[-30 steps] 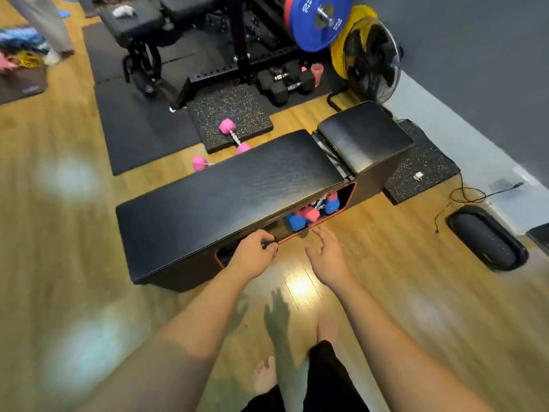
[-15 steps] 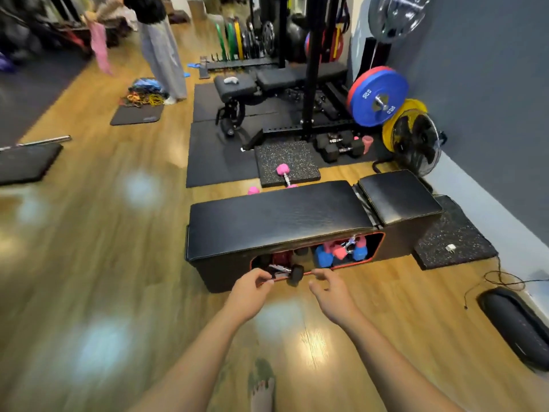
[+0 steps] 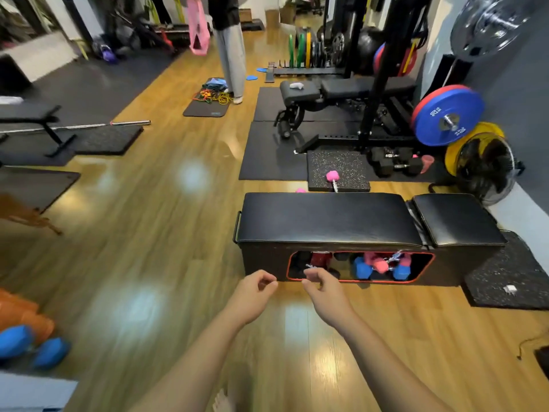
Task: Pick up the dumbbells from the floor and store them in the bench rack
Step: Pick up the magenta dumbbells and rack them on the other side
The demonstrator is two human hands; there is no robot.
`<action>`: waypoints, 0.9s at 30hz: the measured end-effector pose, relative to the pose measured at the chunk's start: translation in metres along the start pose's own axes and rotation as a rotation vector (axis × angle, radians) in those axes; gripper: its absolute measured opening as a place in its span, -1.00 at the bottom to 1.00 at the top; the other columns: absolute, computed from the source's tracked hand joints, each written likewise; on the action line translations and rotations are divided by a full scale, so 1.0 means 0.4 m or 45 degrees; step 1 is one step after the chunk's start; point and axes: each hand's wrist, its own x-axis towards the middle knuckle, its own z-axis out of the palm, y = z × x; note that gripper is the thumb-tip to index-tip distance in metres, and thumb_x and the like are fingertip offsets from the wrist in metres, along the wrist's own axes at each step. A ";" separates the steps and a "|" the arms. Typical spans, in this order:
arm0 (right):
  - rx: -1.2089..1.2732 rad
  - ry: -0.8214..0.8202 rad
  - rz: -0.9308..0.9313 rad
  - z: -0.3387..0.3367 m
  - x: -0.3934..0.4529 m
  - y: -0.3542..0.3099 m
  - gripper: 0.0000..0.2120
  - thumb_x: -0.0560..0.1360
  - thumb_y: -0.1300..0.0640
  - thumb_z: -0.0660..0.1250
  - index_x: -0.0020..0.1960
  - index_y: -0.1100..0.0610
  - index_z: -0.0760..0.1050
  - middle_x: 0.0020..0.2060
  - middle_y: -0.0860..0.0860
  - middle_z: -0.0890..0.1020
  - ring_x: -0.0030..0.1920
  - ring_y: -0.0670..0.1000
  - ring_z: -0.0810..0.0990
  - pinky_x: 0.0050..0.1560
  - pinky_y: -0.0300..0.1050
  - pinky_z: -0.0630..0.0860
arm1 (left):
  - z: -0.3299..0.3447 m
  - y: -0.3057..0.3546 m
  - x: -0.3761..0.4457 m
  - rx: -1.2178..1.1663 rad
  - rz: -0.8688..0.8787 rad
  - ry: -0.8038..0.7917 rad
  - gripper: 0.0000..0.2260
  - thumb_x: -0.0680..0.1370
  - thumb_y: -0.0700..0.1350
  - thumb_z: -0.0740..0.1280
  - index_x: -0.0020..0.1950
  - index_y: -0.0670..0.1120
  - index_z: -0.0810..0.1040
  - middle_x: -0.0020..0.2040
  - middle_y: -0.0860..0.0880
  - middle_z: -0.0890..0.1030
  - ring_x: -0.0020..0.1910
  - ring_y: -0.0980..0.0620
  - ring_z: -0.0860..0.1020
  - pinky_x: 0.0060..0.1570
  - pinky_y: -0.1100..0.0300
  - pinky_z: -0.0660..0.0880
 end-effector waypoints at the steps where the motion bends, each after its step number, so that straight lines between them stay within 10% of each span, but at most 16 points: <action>1: 0.000 -0.006 -0.009 0.020 0.006 -0.017 -0.76 0.58 0.04 0.30 0.24 0.01 0.51 0.12 -0.15 0.55 0.16 -0.13 0.50 0.18 -0.21 0.40 | -0.026 -0.014 0.001 -0.018 -0.002 0.011 -0.97 0.56 -0.01 0.35 -0.04 0.12 0.58 -0.04 0.08 0.65 -0.01 0.12 0.60 0.06 0.18 0.53; 16: -0.008 0.074 -0.025 0.460 0.140 -0.353 -0.79 0.59 0.05 0.29 0.21 -0.05 0.50 0.01 -0.18 0.58 0.00 -0.12 0.58 0.12 -0.04 0.58 | -0.556 -0.237 0.112 -0.188 0.060 0.046 -0.93 0.60 -0.12 0.32 0.03 -0.05 0.59 -0.19 0.14 0.56 -0.23 0.26 0.48 -0.27 0.47 0.35; 27: 0.120 -0.055 0.025 0.661 0.329 -0.445 -0.83 0.61 0.09 0.27 0.17 -0.01 0.53 0.01 -0.04 0.64 -0.14 -0.04 0.66 -0.08 -0.20 0.59 | -0.779 -0.317 0.252 -0.243 0.021 0.023 -0.94 0.59 -0.06 0.33 -0.04 0.08 0.59 -0.25 0.14 0.53 -0.26 0.19 0.45 -0.26 0.31 0.37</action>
